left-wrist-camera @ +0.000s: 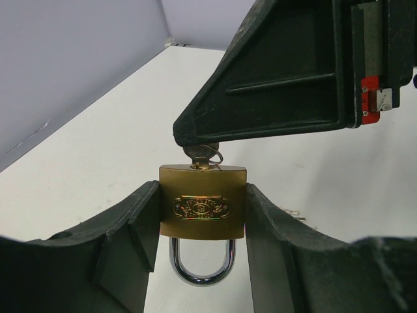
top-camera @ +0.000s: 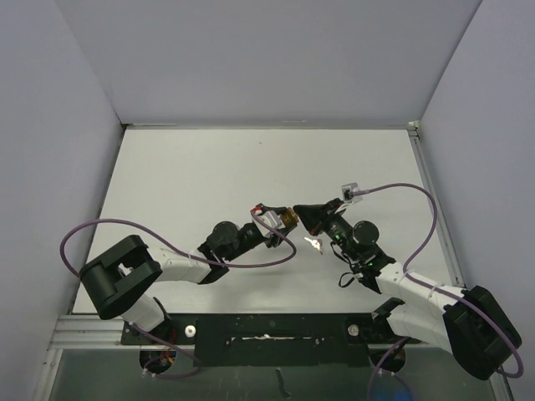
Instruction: Unlock with the key
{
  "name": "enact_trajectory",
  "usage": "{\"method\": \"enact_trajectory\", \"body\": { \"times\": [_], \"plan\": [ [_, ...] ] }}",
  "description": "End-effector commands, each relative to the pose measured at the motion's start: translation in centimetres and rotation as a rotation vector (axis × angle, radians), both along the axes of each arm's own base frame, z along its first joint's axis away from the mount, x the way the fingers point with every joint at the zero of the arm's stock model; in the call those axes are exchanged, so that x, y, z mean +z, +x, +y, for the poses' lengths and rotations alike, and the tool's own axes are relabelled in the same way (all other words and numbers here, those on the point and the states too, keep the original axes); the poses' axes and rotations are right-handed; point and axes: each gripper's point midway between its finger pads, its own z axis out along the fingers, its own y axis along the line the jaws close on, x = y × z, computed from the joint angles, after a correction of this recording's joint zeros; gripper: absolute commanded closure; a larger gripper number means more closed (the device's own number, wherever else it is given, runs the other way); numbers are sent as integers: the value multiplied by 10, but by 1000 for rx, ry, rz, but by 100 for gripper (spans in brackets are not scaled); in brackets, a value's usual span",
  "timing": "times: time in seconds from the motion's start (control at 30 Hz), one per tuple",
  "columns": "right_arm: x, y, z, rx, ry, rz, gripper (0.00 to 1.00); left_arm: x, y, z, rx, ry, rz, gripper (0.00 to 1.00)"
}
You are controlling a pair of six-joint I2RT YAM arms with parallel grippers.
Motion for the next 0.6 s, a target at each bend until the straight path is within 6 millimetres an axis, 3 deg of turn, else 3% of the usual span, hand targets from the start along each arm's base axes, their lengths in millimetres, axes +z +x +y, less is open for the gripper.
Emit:
{"method": "enact_trajectory", "body": {
  "times": [0.0,0.37,0.57],
  "plan": [
    [-21,-14,6,74,-67,23,100,131,-4,4,-17,-306,-224,100],
    [-26,-11,12,80,-40,102,100,132,-1,3,-5,-319,-233,100],
    [-32,-1,10,17,-2,210,100,125,11,3,59,-305,-210,100]
  ]
}}
